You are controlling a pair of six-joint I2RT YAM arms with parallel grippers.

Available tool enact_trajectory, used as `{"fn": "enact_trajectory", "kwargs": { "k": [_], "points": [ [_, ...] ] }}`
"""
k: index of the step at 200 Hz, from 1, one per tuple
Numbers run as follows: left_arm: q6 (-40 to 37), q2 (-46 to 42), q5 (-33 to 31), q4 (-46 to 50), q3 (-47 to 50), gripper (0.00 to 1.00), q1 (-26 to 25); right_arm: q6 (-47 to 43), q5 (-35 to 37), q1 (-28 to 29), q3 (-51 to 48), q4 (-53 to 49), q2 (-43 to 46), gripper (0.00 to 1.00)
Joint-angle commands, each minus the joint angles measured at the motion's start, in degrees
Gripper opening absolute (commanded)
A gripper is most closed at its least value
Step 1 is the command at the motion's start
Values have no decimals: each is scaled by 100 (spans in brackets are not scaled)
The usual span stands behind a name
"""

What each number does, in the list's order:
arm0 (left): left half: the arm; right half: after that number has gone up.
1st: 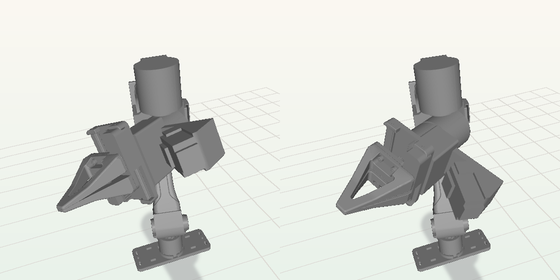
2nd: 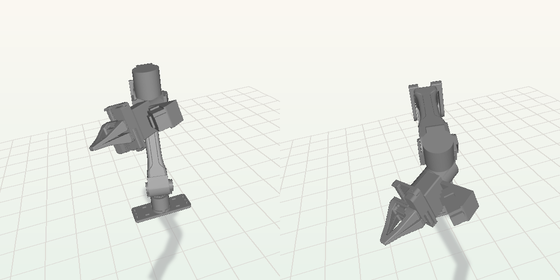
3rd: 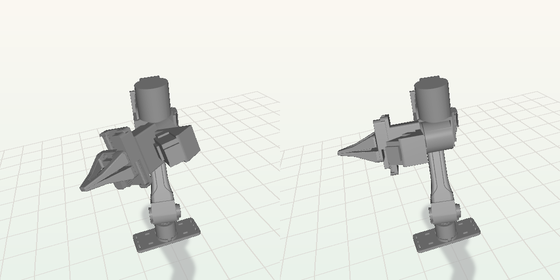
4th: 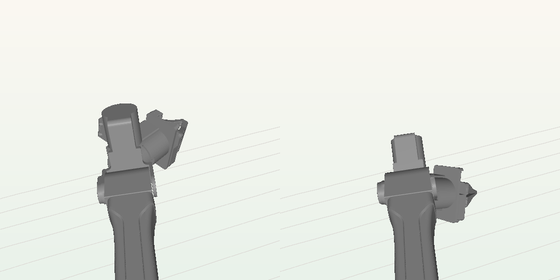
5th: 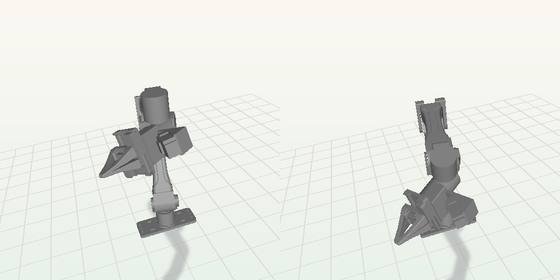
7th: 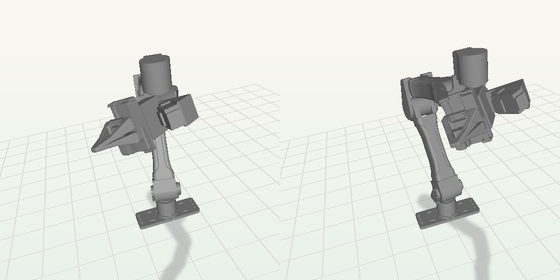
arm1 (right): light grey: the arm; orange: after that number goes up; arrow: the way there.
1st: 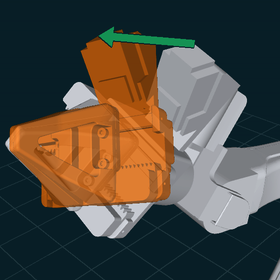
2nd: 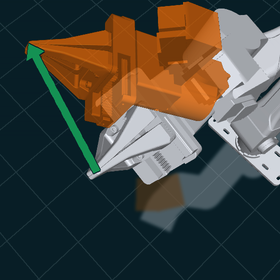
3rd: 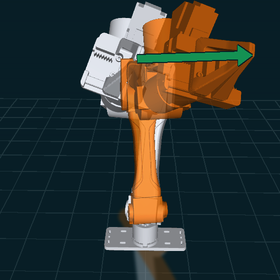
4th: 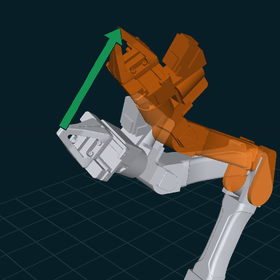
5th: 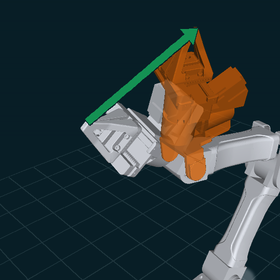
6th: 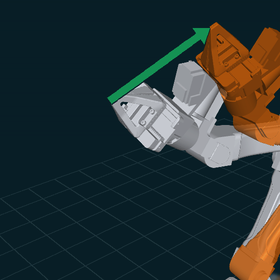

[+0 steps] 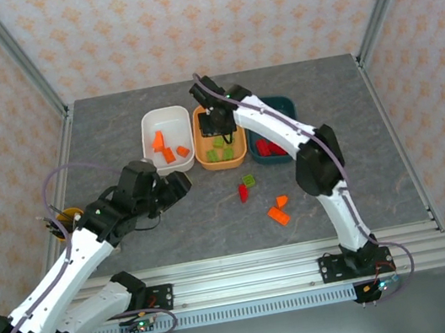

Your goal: Sort the legos into containers by color

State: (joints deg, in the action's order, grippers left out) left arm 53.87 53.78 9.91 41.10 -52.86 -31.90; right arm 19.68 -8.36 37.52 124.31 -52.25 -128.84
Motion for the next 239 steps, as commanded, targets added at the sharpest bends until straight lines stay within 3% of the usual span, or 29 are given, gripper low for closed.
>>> {"fn": "enact_trajectory", "kwargs": {
  "k": [1, 46, 78, 101, 120, 147, 188, 239],
  "points": [
    [-97, 95, -420, -162, -232, 80, -79, -15, -160, -190, 788, -351, -687, 31],
    [-20, 89, -609, -61, -272, 80, -160, -228, -632, -482, 1759, -30, -1675, 34],
    [27, 33, -688, 68, -234, 79, -196, -273, -836, -548, 2139, -53, -2040, 46],
    [37, 27, -668, 100, -199, 80, -203, -286, -957, -544, 2201, -167, -1895, 58],
    [-13, 116, -577, 91, -204, 80, -203, -367, -814, -501, 1931, -111, -1411, 61],
    [-75, 430, -305, 56, -216, 79, -205, -377, -582, -457, 954, 262, -262, 61],
    [-183, 1215, 43, 4, -523, 79, -287, -241, -191, -370, -1539, 953, 1987, 60],
    [-416, 2669, 170, 38, -1311, 78, -836, 98, -194, -333, -4669, 995, 4564, 61]
  ]
}}
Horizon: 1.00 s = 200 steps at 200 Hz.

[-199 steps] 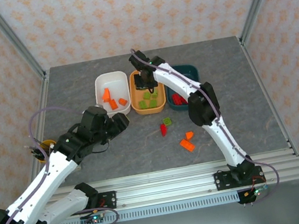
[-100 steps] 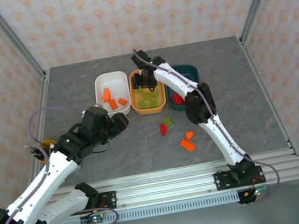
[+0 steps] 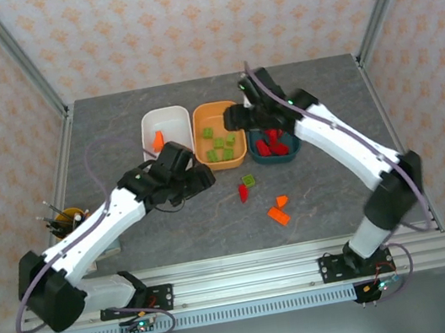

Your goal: Sort the legos into containers by color

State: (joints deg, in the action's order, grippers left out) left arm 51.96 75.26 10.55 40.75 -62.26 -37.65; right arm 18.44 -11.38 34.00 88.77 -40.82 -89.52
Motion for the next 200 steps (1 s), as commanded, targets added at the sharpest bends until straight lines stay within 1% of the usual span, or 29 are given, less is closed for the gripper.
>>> {"fn": "enact_trajectory", "kwargs": {
  "k": [1, 14, 29, 42, 63, 85, 131, 149, 164, 190, 200],
  "points": [
    [-224, 549, 110, 73, -386, 78, -279, 235, 100, 19, -1173, -152, 678, 62],
    [-226, 896, -17, 147, -586, 77, -459, 266, -173, 27, -1898, -144, 1259, 65],
    [-133, 1146, -288, 248, -740, 77, -605, 274, -329, 144, -2433, -239, 1576, 69],
    [10, 1209, -477, 195, -721, 77, -674, 298, -462, 290, -2747, -333, 1541, 70],
    [224, 1193, -721, 243, -676, 76, -724, 417, -654, 624, -3099, 3, 1189, 69],
    [396, 978, -967, 387, -511, 76, -753, 535, -614, 926, -3014, 304, 529, 68],
    [787, 162, -1055, 241, 340, 75, -796, 758, -373, 942, -2568, 654, -635, 63],
    [823, -80, -1013, 168, 549, 76, -798, 798, -269, 942, -2259, 576, -1044, 58],
    [816, -193, -994, 178, 633, 76, -805, 822, -313, 937, -2116, 672, -1243, 54],
    [798, -302, -1002, 245, 670, 76, -814, 846, -226, 942, -1864, 605, -1537, 53],
    [791, -328, -1004, 254, 680, 76, -812, 866, -185, 942, -1797, 545, -1647, 51]
  ]
}}
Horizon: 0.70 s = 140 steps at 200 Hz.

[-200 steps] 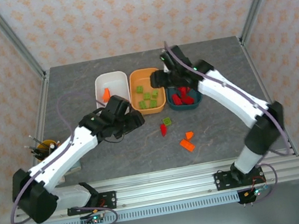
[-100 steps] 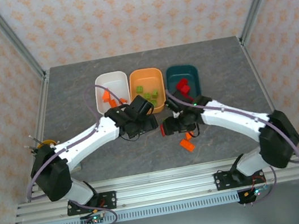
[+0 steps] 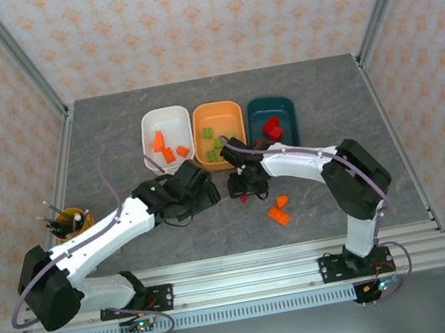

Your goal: Sort the legos into containers by color

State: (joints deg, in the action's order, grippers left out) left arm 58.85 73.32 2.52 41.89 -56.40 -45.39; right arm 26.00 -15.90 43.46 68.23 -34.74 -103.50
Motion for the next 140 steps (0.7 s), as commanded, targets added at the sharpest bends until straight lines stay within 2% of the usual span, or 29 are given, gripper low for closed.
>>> {"fn": "enact_trajectory", "kwargs": {
  "k": [1, 45, 80, 111, 140],
  "points": [
    [101, -138, -201, 138, 94, 76, -39, 113, 274, -4, 264, -70, -266, 50],
    [-1, -219, -182, 179, 9, 75, -33, 180, 388, -8, 417, -247, -300, 26],
    [-284, -173, 52, -104, -238, 75, -49, 115, 730, -94, 603, -681, 492, 18],
    [-577, 215, 314, -478, -755, 76, -106, -146, 767, -907, 998, -1038, 836, 17],
    [-745, 807, 387, -544, -1348, 76, -109, -498, 593, -1648, 1765, -1093, 183, 17]
  ]
}}
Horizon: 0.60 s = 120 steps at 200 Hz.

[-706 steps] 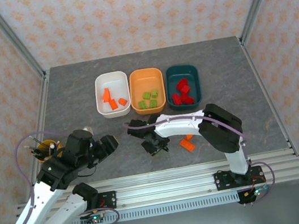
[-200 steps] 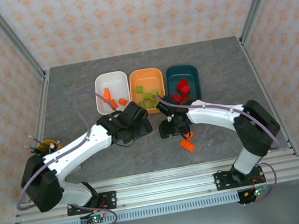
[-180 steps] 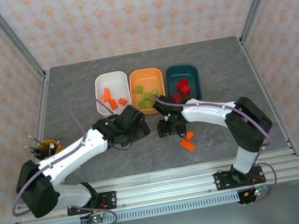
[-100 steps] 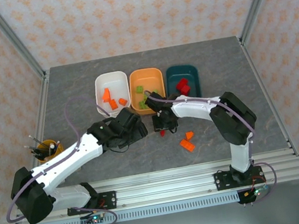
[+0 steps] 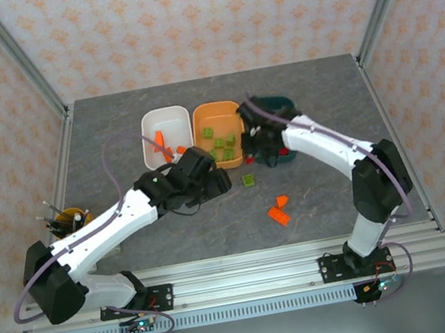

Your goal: Sort the legos into containers by color

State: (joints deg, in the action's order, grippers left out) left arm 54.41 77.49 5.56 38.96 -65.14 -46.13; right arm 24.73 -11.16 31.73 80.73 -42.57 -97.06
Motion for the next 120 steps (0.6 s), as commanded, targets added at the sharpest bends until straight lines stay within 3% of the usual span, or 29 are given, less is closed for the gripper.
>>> {"fn": "enact_trajectory", "kwargs": {
  "k": [1, 35, 74, 95, 120],
  "points": [
    [-305, 411, 84, -254, -491, 76, -31, -376, 121, -492, 545, -307, -493, 17],
    [-369, 938, 159, -307, -1093, 76, -34, -497, -55, -1009, 1838, -311, -1773, 17],
    [-324, 1399, 334, -215, -1436, 76, -28, -525, -236, -1202, 3478, -896, -3229, 18],
    [-230, 1566, 499, -224, -1441, 76, -41, -453, -251, -1248, 3708, -969, -3476, 25],
    [-244, 1742, 683, -232, -1470, 76, -89, -451, -298, -1271, 3690, -972, -3409, 43]
  ]
}}
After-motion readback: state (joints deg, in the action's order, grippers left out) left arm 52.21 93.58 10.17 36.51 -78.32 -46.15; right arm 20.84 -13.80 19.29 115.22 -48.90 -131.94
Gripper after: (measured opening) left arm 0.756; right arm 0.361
